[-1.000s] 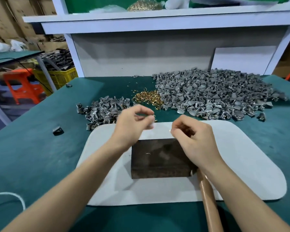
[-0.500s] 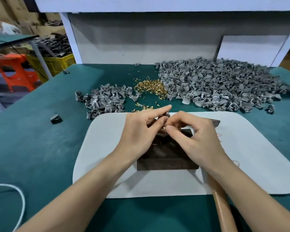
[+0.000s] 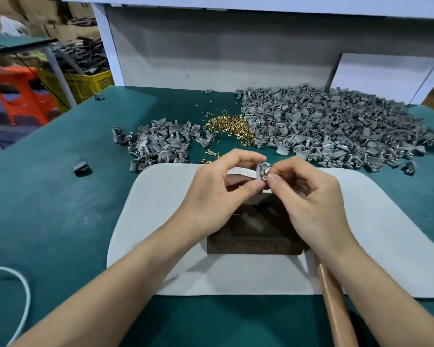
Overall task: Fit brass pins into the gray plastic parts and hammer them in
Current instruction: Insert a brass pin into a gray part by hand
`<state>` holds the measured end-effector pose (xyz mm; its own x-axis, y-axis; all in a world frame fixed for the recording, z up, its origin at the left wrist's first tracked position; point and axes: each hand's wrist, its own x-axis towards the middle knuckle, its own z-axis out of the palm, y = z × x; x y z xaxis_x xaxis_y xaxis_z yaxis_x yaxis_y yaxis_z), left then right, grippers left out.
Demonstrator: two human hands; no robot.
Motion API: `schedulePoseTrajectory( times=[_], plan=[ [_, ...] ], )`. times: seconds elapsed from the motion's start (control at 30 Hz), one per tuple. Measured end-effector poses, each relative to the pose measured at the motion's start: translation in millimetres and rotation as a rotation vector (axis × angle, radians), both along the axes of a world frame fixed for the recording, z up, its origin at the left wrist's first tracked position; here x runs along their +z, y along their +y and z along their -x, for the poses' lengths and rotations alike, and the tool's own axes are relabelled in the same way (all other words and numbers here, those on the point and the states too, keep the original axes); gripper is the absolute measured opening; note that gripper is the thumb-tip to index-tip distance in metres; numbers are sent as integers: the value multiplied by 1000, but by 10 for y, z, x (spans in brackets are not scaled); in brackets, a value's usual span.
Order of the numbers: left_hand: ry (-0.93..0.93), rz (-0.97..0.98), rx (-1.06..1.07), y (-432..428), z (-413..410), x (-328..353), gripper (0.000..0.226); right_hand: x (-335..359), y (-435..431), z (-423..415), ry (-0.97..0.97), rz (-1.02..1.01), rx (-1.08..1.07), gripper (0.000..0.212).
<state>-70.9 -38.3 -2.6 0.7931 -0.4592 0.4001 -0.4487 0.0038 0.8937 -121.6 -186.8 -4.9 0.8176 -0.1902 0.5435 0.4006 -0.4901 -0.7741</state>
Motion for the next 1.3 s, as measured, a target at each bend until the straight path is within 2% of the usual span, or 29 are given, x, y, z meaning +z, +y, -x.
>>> schedulePoseTrajectory(
  times=[0.33,0.73,0.93,1.3],
  plan=[
    [97,43,-64,18,-6,-11,28,-3,-33,-18,24,-43,-15,8],
    [108,42,-51,16,-33,-48,25,11,-38,-13,53,-52,22,12],
    [101,51,-42,10,-26,-52,25,28,-30,-23,115,-252,95,17],
    [103,33,-47,0,-36,-63,30,53,-38,-18,137,-199,90,20]
  ],
)
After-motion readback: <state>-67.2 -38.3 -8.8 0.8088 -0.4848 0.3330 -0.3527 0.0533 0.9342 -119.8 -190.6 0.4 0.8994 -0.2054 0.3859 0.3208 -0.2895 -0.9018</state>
